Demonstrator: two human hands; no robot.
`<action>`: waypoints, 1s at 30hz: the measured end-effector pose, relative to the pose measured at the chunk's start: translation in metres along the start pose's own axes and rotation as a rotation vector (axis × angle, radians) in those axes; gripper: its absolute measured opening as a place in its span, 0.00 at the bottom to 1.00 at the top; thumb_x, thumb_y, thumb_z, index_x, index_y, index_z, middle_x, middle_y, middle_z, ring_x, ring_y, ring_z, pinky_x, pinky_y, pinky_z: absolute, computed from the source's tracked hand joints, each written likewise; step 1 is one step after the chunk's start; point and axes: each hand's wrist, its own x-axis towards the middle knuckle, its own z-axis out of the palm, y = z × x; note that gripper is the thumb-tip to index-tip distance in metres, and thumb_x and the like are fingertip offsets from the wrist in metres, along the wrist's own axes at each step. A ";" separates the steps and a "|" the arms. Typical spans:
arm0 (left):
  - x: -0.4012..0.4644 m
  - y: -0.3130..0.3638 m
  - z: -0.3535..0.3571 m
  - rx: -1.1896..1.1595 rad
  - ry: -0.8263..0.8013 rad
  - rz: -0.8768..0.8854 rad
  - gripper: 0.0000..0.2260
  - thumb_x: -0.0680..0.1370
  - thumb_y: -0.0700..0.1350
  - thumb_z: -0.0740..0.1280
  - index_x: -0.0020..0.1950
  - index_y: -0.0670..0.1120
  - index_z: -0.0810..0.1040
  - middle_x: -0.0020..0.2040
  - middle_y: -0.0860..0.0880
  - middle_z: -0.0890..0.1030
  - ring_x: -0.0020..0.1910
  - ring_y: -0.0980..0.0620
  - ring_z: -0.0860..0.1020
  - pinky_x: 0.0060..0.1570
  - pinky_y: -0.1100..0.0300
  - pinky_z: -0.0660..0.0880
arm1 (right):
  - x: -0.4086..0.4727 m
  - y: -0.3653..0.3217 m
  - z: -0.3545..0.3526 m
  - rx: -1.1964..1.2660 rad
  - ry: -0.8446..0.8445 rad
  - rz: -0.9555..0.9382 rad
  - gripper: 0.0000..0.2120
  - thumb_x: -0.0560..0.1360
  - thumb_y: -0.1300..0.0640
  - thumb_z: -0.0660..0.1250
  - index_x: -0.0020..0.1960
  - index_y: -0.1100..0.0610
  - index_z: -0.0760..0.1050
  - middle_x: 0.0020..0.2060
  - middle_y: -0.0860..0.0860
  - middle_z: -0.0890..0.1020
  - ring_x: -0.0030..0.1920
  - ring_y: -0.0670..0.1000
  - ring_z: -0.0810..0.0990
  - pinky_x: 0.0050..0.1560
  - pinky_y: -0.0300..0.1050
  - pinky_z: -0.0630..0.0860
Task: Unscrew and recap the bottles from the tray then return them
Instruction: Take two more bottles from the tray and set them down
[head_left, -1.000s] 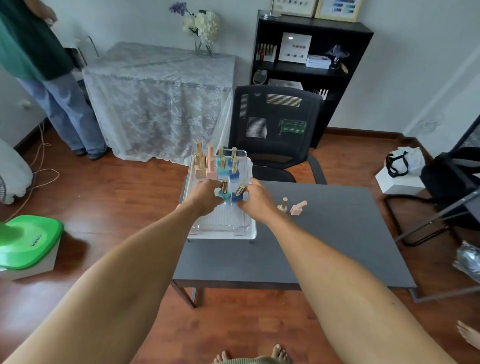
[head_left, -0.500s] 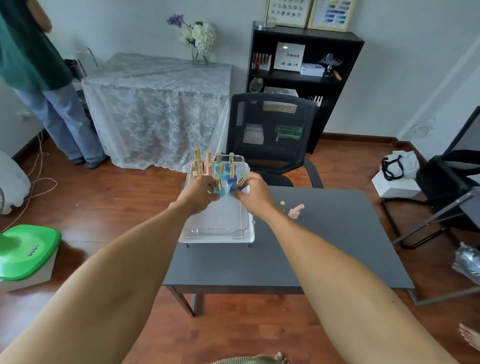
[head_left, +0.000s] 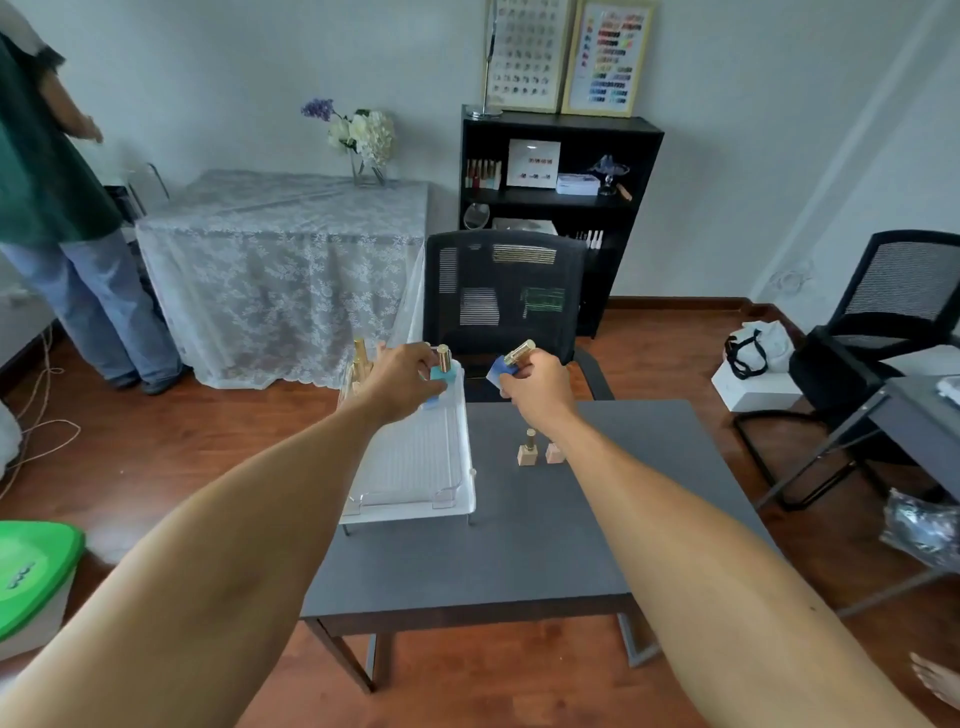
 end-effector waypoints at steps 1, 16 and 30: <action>0.002 0.006 0.004 0.024 -0.007 0.000 0.09 0.74 0.52 0.76 0.50 0.53 0.79 0.46 0.53 0.81 0.49 0.49 0.77 0.61 0.48 0.72 | 0.000 0.004 -0.007 -0.009 0.007 0.015 0.06 0.75 0.58 0.74 0.49 0.52 0.78 0.39 0.44 0.82 0.39 0.45 0.81 0.35 0.40 0.74; 0.052 0.111 0.120 -0.054 -0.154 -0.072 0.10 0.73 0.47 0.78 0.50 0.52 0.79 0.51 0.49 0.81 0.45 0.52 0.80 0.37 0.63 0.73 | 0.042 0.114 -0.119 -0.035 -0.037 0.063 0.06 0.72 0.60 0.76 0.47 0.55 0.81 0.39 0.49 0.83 0.40 0.50 0.81 0.36 0.41 0.72; 0.059 0.174 0.242 -0.068 -0.161 -0.308 0.07 0.74 0.42 0.76 0.49 0.50 0.82 0.49 0.49 0.82 0.43 0.49 0.80 0.39 0.58 0.77 | 0.088 0.220 -0.178 -0.016 -0.299 0.077 0.08 0.73 0.66 0.76 0.44 0.55 0.80 0.46 0.57 0.86 0.44 0.55 0.81 0.50 0.50 0.78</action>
